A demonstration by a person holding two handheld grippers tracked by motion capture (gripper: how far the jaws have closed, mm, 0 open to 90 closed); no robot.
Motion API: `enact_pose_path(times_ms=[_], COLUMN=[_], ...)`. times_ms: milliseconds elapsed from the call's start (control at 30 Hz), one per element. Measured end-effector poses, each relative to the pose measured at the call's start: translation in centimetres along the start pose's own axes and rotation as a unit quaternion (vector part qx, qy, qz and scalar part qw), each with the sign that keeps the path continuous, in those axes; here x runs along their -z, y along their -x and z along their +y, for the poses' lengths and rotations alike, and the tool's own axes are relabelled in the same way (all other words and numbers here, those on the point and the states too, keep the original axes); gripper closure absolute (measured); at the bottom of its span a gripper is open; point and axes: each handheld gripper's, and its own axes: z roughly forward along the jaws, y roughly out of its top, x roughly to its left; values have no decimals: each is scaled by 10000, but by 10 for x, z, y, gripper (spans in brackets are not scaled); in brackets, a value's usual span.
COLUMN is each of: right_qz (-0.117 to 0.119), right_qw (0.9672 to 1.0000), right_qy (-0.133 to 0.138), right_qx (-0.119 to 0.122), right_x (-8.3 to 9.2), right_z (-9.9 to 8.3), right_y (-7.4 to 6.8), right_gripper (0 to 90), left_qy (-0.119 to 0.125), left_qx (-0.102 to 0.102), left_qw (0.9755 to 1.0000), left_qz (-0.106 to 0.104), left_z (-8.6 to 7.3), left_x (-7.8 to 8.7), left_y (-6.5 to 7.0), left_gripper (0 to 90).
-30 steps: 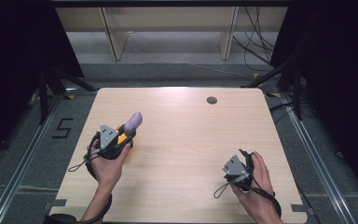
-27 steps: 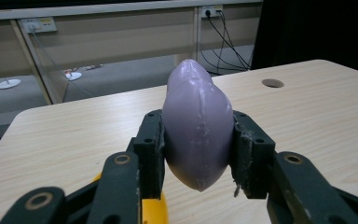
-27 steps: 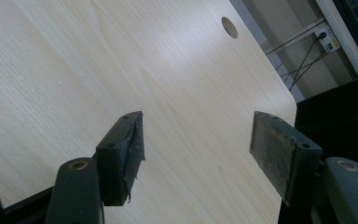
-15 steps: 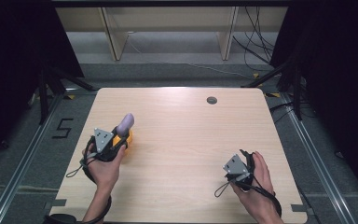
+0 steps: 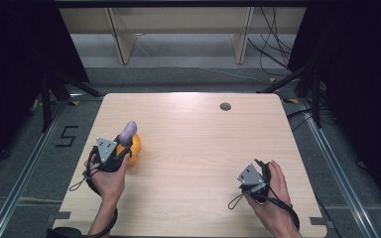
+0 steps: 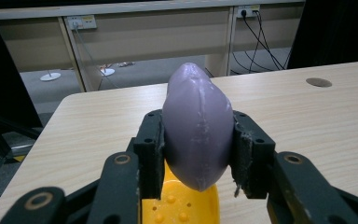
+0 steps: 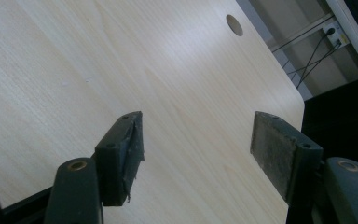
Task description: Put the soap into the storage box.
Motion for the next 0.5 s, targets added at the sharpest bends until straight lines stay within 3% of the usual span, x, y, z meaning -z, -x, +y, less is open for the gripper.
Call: enact_pose_path(times_ms=[100, 133, 167, 200, 500], right_qz=[121, 57, 159, 84, 206], right_qw=[9999, 9999, 9998, 10000, 9997], right_qy=[2, 31, -3, -38, -6], right_qx=[-88, -149, -89, -29, -93], right_x=[1, 0, 1, 0, 1], right_z=[1, 1, 2, 2, 3], right_y=[-3, -3, -3, -2, -4], right_gripper=[353, 352, 353, 353, 355], left_qy=[6, 2, -33, -49, -90], left_qx=[-3, -11, -8, 1, 53], left_qw=[10000, 10000, 10000, 9999, 9996], left_qz=[57, 69, 83, 100, 272], left_z=[0, 0, -1, -1, -7], left_x=[-1, -2, -2, -3, -7], left_y=[-4, -5, -7, -8, -10], left_gripper=[589, 589, 589, 589, 589])
